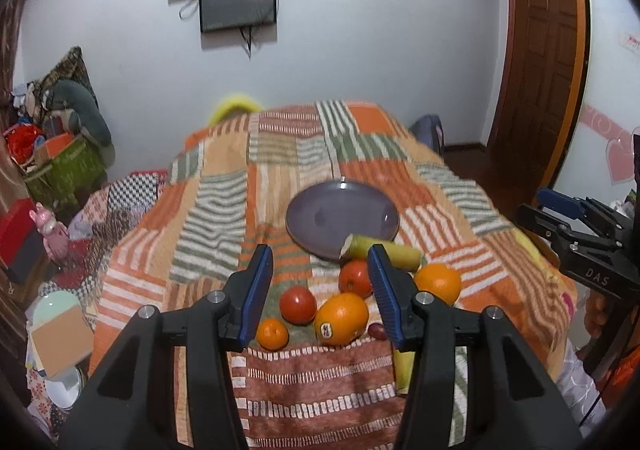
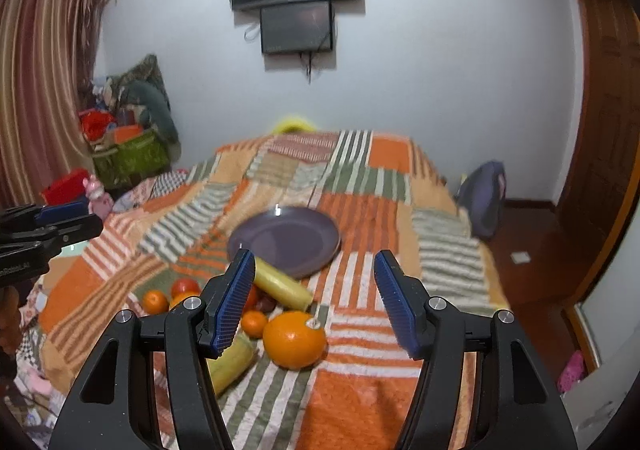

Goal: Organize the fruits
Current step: 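Move the right tool to a large orange while the left tool approaches another orange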

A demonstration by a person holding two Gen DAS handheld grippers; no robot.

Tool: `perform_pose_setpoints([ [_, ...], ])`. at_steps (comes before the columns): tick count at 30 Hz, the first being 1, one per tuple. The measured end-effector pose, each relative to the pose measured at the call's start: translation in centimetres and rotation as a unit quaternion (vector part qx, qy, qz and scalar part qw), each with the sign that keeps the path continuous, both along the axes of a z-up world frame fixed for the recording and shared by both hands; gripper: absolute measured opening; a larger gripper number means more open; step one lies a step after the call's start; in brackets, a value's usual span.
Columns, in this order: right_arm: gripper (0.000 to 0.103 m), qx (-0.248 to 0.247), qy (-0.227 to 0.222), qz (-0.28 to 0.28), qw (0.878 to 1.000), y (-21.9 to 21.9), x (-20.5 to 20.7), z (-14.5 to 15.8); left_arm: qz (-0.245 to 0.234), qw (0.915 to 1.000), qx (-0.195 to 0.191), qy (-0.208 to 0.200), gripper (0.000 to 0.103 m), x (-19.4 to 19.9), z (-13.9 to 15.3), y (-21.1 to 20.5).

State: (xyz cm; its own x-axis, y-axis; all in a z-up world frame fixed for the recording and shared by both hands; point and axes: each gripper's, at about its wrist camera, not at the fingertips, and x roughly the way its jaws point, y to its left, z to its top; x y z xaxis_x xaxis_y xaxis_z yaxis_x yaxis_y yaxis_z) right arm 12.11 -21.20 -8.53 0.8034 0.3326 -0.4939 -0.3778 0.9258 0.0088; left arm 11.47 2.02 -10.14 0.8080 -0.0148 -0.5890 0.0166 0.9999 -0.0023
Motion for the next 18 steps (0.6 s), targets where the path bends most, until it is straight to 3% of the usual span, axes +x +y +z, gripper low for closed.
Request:
perform_pose_setpoints([
  [9, 0.059, -0.008, 0.057, 0.013, 0.998, 0.2, 2.4, -3.4, -0.022, 0.9970, 0.003, 0.075, 0.051, 3.4, -4.5, -0.3],
  [13, 0.059, -0.023, 0.073, 0.021, 0.997, 0.4, 3.3, -4.4, -0.032, 0.9930, -0.025, 0.111, 0.057, 4.6, -6.4, 0.0],
  [18, 0.059, -0.042, 0.090, 0.033, 0.994, 0.6, 4.5, -5.7, -0.031, 0.9896, -0.030, 0.137, 0.070, 5.8, -8.2, -0.1],
])
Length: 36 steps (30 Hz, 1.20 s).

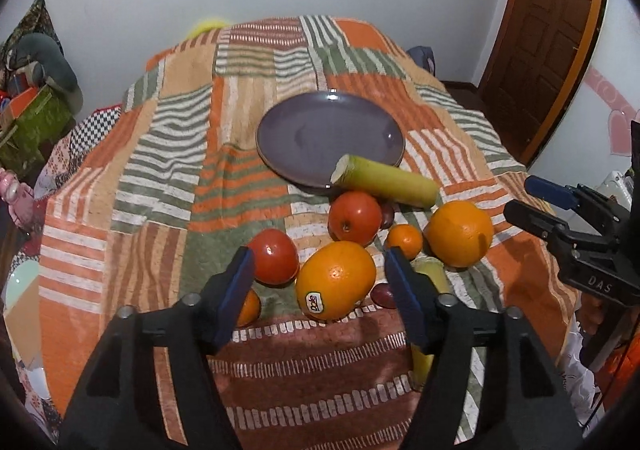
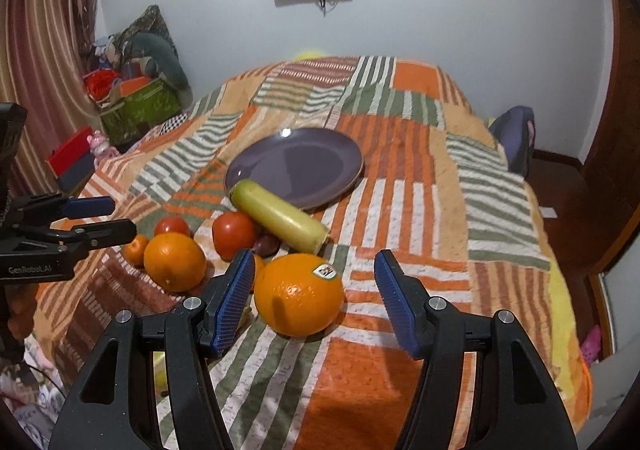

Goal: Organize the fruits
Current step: 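Move the right tool to a large orange while the left tool approaches another orange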

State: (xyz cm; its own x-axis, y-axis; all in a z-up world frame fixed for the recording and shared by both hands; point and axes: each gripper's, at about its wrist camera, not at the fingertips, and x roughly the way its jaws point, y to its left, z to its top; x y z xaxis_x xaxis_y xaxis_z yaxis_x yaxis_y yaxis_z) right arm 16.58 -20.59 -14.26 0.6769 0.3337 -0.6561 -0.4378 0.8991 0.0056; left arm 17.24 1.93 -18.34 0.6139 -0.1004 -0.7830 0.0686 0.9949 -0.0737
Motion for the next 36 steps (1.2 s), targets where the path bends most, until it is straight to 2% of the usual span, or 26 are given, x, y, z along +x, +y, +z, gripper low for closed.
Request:
perform_pose_setpoints([
  [8, 0.059, 0.019, 0.049, 0.006, 0.999, 0.8, 1.1, -2.7, -0.007, 0.9986, -0.018, 0.050, 0.070, 1.8, -2.9, -0.3],
  [14, 0.059, 0.031, 0.071, 0.010, 0.997, 1.5, 1.4, -4.0, -0.011, 0.9977, -0.020, 0.064, 0.070, 2.5, -4.3, -0.7],
  [19, 0.064, 0.047, 0.081, 0.016, 0.996, 2.1, 1.5, -4.4, -0.008, 0.9967, -0.022, 0.078, 0.070, 3.0, -5.2, -0.8],
  [25, 0.067, 0.047, 0.098, 0.021, 0.994, 2.9, 1.6, -5.4, -0.004, 0.9965, -0.028, 0.079, 0.070, 3.4, -5.7, -0.8],
  [29, 0.069, 0.044, 0.103, 0.025, 0.993, 3.1, 1.6, -5.6, -0.006, 0.9965, -0.023, 0.080, 0.065, 3.5, -5.9, -0.9],
  [36, 0.068, 0.033, 0.116, 0.026, 0.992, 3.5, 2.1, -6.4, -0.002, 0.9970, -0.021, 0.074, 0.063, 3.5, -5.8, -1.0],
])
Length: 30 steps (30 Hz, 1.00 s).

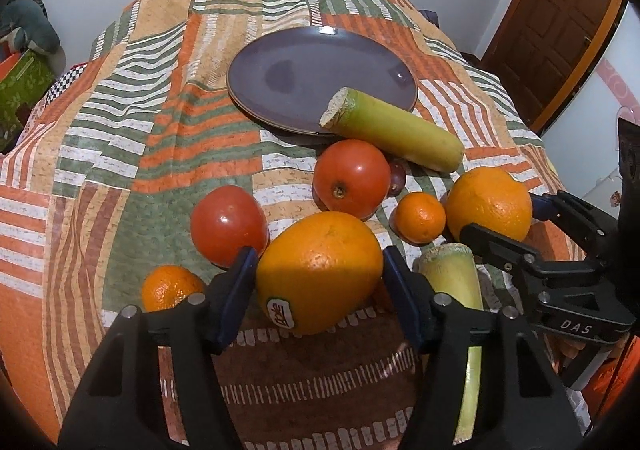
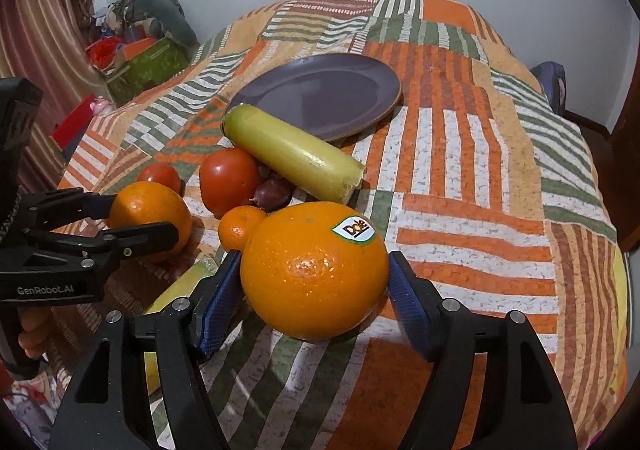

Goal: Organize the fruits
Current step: 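Move the right tool to a large orange while the left tool approaches another orange, then close the right tool on its orange while the left tool grasps the other orange, lift both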

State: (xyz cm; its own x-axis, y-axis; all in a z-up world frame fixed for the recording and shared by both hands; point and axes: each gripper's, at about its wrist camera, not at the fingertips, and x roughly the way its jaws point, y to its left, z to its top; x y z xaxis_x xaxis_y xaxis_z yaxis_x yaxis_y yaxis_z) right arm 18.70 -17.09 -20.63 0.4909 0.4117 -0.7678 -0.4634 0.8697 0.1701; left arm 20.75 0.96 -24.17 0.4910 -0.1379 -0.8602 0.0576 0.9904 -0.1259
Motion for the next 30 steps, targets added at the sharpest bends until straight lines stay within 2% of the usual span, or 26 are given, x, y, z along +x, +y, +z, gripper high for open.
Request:
perform_pose_setpoints([
  [9, 0.067, 0.016, 0.005, -0.017, 1.000, -0.3, 0.0, 0.4, 0.008, 0.9999, -0.010, 0.003, 0.062, -0.4, 0.4, 0.4],
  [13, 0.067, 0.019, -0.005, -0.015, 1.000, -0.3, -0.3, 1.2, 0.009, 0.9999, -0.012, -0.003, 0.062, -0.8, 1.1, 0.5],
  [19, 0.067, 0.022, -0.035, -0.016, 0.999, -0.3, -0.4, 3.2, 0.012, 0.9992, -0.019, -0.032, 0.062, -1.1, 3.7, 0.8],
  [30, 0.066, 0.034, -0.087, -0.041, 0.995, -0.6, 0.7, 6.9, 0.020, 0.9950, -0.011, -0.098, 0.062, -0.7, 8.4, 1.6],
])
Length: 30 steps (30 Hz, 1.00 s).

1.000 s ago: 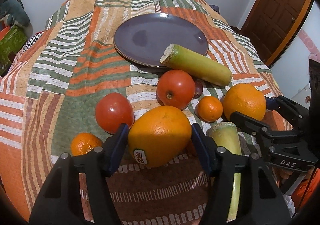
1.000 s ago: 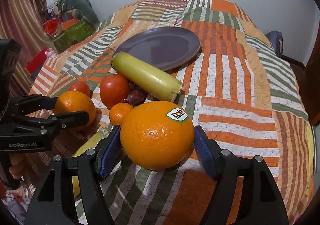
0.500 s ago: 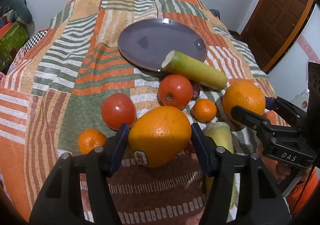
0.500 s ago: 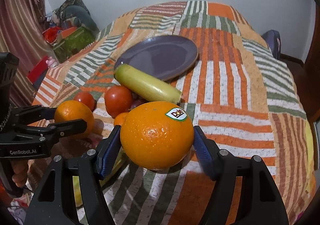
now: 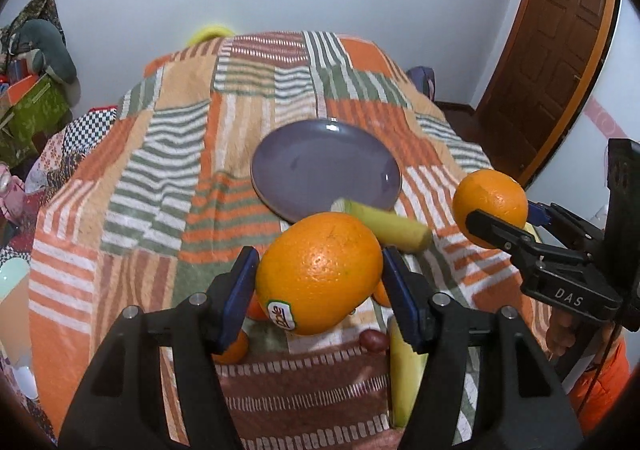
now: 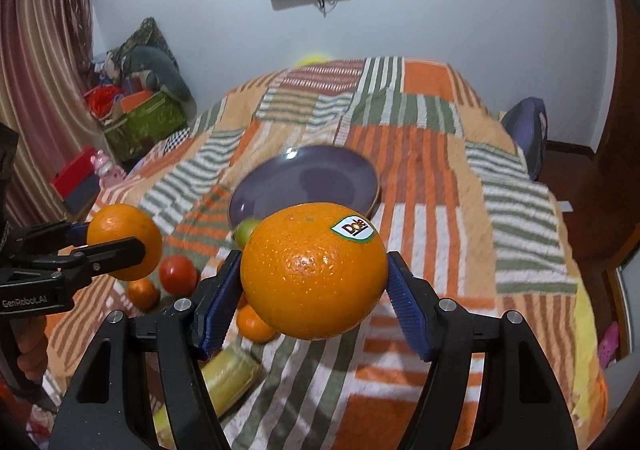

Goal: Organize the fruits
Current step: 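Close the right tool on its orange while the left tool grasps the other orange, lift both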

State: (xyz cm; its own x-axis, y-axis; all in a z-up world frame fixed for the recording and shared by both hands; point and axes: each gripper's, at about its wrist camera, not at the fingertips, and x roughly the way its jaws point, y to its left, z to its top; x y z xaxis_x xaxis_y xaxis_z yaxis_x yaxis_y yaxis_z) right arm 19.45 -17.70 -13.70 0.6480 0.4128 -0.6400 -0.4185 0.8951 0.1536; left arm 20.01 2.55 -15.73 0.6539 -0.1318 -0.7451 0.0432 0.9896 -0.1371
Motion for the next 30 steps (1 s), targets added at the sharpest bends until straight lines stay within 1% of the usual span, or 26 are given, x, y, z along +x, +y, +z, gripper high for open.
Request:
perform_pose_setpoints([
  [8, 0.067, 0.008, -0.035, -0.016, 0.999, -0.6, 1.6, 2.1, 0.000, 0.9998, -0.001, -0.021, 0.062, 2.2, 2.1, 0.6],
  [12, 0.067, 0.006, -0.050, -0.020, 0.999, -0.6, 2.5, 2.9, 0.010, 0.9994, 0.015, -0.029, 0.062, 3.7, 2.6, 0.7],
  [16, 0.067, 0.001, -0.066, -0.027, 0.997, -0.5, 3.7, 3.6, 0.018, 0.9992, 0.017, -0.031, 0.062, 5.3, 2.9, 1.3],
  [23, 0.067, -0.006, -0.084, -0.023, 0.996, 0.3, 5.7, 4.1, 0.023, 0.9992, 0.024, -0.024, 0.062, 8.2, 2.5, 2.3],
  [26, 0.067, -0.016, -0.088, -0.016, 0.996, 1.1, 6.4, 3.9, 0.025, 0.9994, 0.018, -0.017, 0.062, 9.6, 2.1, 2.7],
  [30, 0.067, -0.024, -0.083, -0.008, 0.996, 2.0, 7.7, 3.1, 0.027, 0.9995, 0.016, -0.009, 0.062, 11.5, 1.4, 3.1],
])
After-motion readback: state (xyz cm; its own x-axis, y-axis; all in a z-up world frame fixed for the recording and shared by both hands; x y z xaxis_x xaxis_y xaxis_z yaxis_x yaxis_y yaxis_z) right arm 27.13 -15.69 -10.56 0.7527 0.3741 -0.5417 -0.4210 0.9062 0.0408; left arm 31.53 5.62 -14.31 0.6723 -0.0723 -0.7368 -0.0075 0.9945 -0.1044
